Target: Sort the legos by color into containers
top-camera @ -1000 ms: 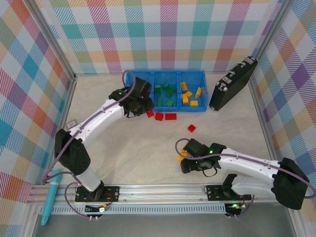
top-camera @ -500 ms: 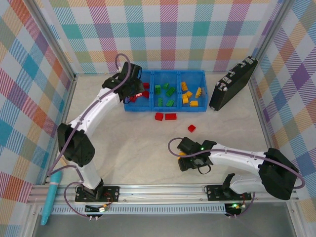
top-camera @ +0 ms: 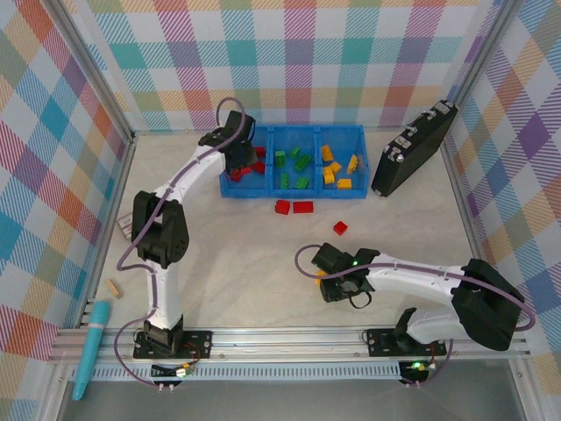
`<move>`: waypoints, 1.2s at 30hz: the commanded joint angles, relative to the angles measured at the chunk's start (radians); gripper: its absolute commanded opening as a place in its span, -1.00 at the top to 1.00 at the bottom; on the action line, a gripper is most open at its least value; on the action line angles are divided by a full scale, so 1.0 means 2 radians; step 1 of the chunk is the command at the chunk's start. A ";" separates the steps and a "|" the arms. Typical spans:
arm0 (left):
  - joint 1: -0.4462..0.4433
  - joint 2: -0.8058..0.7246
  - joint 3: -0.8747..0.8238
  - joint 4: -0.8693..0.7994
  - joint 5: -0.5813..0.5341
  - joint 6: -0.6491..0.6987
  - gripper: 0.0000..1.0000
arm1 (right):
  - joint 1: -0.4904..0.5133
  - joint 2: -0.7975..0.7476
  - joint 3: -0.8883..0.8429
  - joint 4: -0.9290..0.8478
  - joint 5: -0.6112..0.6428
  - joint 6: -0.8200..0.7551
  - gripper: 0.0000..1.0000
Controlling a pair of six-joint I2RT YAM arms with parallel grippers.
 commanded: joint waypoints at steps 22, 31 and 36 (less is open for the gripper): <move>0.015 0.025 0.056 0.007 0.013 0.031 -0.15 | 0.004 -0.039 0.070 -0.081 -0.005 -0.012 0.47; 0.021 -0.083 -0.002 0.030 -0.016 0.095 -0.70 | -0.010 0.000 0.168 -0.104 0.047 -0.088 0.49; 0.021 -0.221 -0.134 0.148 -0.043 0.156 -1.00 | -0.058 0.047 0.257 -0.097 0.073 -0.185 0.47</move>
